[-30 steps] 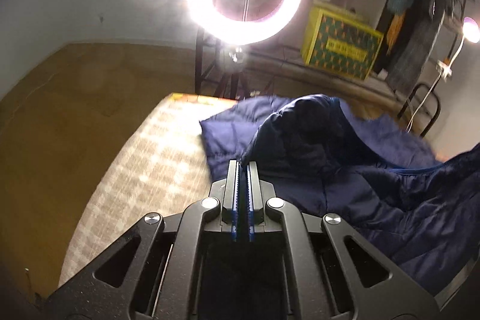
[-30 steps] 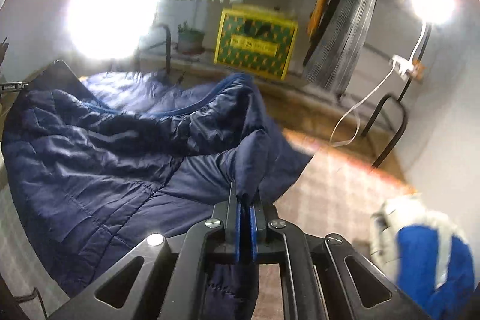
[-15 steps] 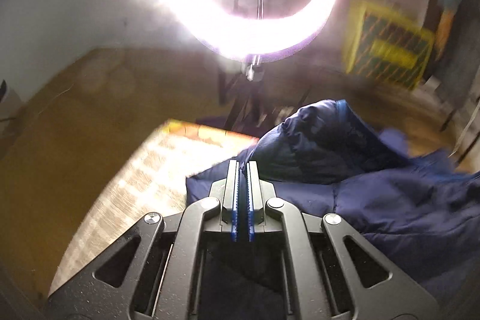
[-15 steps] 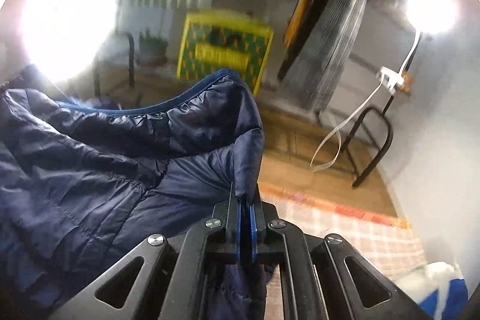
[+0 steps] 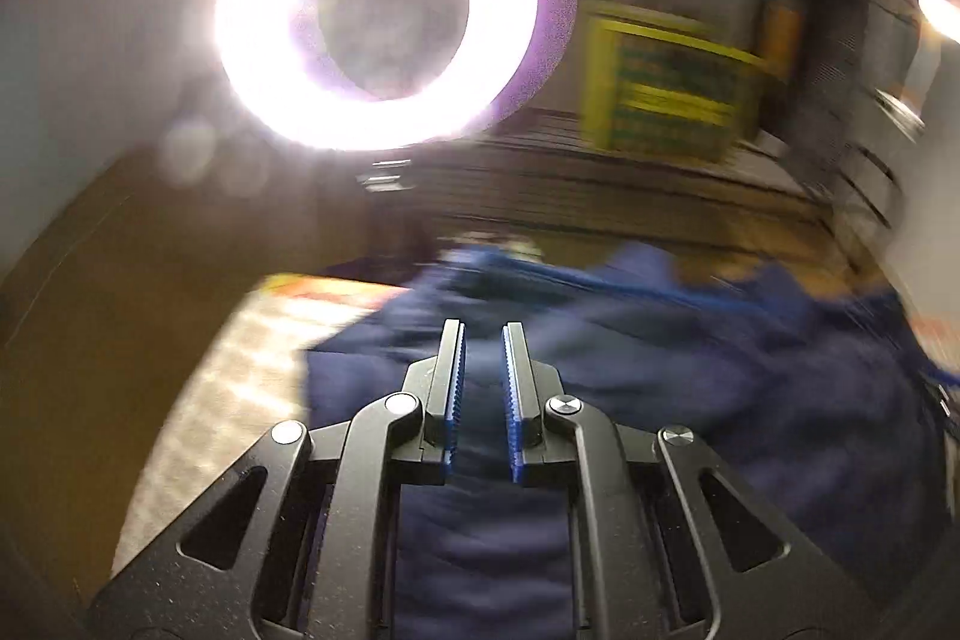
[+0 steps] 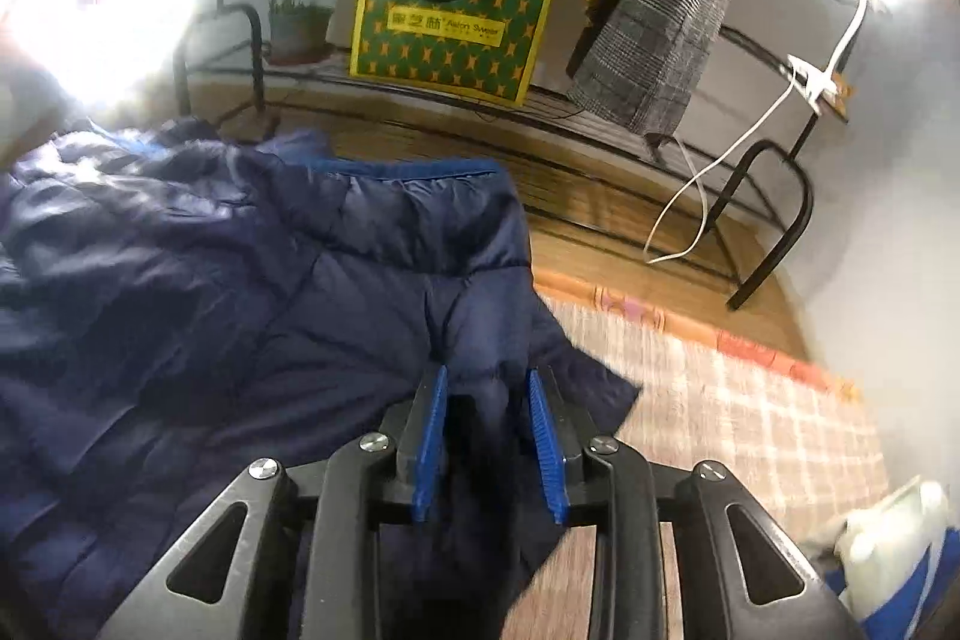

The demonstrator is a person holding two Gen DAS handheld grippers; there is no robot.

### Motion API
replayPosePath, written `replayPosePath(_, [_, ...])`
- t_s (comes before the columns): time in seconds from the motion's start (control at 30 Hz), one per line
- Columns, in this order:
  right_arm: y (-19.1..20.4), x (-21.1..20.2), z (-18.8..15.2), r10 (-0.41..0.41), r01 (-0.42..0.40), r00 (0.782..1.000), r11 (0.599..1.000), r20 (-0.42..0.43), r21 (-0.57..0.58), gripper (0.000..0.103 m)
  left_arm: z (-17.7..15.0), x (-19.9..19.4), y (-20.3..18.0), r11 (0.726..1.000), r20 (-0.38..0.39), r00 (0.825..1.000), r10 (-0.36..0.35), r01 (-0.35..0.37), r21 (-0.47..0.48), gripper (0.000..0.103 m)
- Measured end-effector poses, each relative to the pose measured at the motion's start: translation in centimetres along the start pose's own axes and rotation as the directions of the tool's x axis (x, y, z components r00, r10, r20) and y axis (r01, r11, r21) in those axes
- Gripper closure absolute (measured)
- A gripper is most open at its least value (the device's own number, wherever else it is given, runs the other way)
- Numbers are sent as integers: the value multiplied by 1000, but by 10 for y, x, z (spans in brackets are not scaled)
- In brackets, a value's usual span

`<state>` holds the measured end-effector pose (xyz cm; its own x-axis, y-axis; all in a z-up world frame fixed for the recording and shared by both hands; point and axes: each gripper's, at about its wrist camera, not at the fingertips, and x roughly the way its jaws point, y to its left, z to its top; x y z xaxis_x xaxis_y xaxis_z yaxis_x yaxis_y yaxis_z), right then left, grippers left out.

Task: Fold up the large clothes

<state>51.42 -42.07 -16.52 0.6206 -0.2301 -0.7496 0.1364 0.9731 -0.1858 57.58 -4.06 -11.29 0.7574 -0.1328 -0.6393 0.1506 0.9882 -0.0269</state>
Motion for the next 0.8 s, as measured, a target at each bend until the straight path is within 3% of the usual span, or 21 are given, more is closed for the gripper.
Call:
replayPosePath(0.07, [-2,-6,-11,51,-51,998,999,-25,15,59,-5,8,-40,992,-54,992,-113,116,48,93])
replayPosePath(0.13, [0,-7,-20,68,-67,997,997,-44,24,57,-9,20,-73,979,-97,979,-179,187,81,93])
replayPosePath(0.23, [2,-4,-29,73,-71,995,997,-63,27,60,-11,47,-113,971,-149,973,-178,198,133,93])
replayPosePath(0.37, [7,-6,-36,54,-53,997,999,-62,8,65,-19,104,-136,976,-195,980,-47,87,202,93])
replayPosePath(0.5, [2,-5,-38,39,-38,997,999,-67,18,68,-25,121,-134,983,-188,982,-33,66,172,92])
replayPosePath(0.63, [-10,-13,-42,45,-42,998,997,-49,61,67,-30,99,-124,987,-181,984,-3,32,157,89])
replayPosePath(0.8, [-43,-50,-63,92,-83,995,974,-36,210,60,-42,32,-83,989,-102,994,35,-19,148,81])
